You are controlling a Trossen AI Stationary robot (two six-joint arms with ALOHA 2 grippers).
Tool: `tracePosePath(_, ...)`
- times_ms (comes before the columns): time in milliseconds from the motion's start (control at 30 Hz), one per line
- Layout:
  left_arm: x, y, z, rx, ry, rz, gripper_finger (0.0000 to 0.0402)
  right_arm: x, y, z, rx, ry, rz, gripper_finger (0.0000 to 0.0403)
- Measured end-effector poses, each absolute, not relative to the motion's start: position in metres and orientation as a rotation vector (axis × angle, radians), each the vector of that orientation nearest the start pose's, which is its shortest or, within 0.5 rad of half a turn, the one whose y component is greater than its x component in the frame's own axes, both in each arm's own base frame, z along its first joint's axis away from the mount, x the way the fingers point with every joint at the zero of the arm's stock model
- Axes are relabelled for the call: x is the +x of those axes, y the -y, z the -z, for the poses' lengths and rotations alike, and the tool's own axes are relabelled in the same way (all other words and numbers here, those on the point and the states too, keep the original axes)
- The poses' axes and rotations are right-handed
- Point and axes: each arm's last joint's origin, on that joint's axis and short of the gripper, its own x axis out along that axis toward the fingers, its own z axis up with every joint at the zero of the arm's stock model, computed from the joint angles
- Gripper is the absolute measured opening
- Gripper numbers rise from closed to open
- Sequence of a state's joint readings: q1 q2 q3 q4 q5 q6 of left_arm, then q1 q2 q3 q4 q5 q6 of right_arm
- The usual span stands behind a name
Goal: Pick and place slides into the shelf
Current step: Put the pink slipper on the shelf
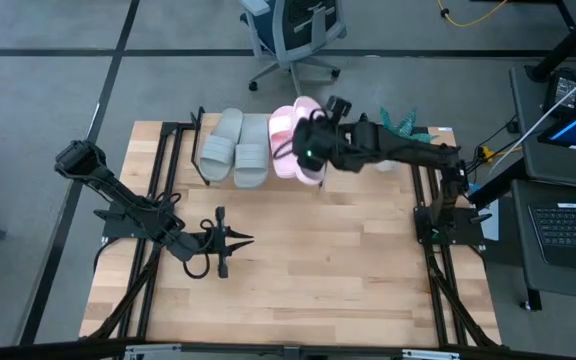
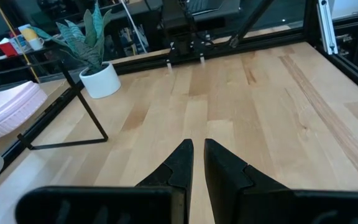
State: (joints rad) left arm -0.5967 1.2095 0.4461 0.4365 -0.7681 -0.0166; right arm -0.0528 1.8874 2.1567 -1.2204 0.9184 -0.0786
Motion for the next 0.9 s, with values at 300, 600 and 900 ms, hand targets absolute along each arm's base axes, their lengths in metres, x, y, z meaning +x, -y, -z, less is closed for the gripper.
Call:
tracePosePath(300, 0.201, 0.112, -0.196, 0.193, -0.253, -0.180, 0.0034, 0.375, 0.103, -0.402, -0.487, -0.953, 0.839, 0.0016)
tracePosePath(600, 0.200, 0.109, -0.196, 0.205, -0.244, -0.266, 0.0034, 0.374, 0.151, -0.375, -0.500, -0.993, 0.886, 0.0016)
tracePosePath(900, 0.200, 0.109, -0.196, 0.205, -0.244, -0.266, 0.0034, 0.377, 0.160, -0.351, -0.504, -1.029, 0.862, 0.0016)
